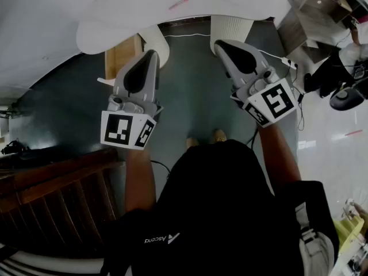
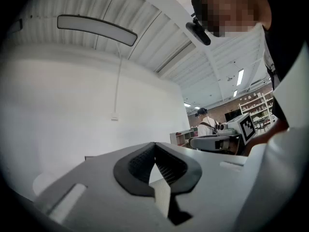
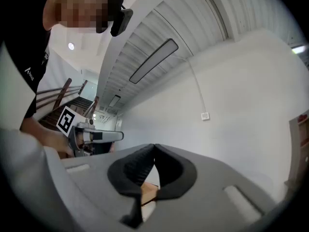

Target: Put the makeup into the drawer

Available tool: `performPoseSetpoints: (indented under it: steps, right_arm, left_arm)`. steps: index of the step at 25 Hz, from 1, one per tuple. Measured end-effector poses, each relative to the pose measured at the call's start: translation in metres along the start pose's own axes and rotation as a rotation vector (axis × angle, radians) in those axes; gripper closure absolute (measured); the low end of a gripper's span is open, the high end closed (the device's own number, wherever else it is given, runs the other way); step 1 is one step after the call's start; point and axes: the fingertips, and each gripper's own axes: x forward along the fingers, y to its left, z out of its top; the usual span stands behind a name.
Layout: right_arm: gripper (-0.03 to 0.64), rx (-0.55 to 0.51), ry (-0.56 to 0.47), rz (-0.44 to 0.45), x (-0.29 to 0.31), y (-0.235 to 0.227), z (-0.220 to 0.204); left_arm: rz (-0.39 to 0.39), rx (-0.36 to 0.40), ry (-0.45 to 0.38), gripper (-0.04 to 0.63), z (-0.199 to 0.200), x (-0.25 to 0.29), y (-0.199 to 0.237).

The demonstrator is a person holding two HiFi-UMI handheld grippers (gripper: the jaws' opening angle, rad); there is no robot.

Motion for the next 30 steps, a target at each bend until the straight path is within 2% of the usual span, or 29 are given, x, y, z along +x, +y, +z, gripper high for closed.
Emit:
performPoseSetpoints:
  steps: [12, 24, 30]
  right_arm:
    - [0.614, 0.022, -0.018, -0.006, -0.013, -0.031, 0.002]
    - [0.614, 0.034, -0.035, 0.030, -0.029, -0.091, 0.004]
    - [0.614, 0.036, -0.034, 0.040, -0.024, -0.105, 0.000]
  left_arm:
    - [0.022, 0.010, 0.011, 0.584, -0.006, 0.028, -0.007]
    - [0.067, 0.067, 0.051, 0.584, -0.014, 0.082, -0.019]
    - [0.072, 0.084, 0.069, 0.584, -0.019, 0.098, -0.012]
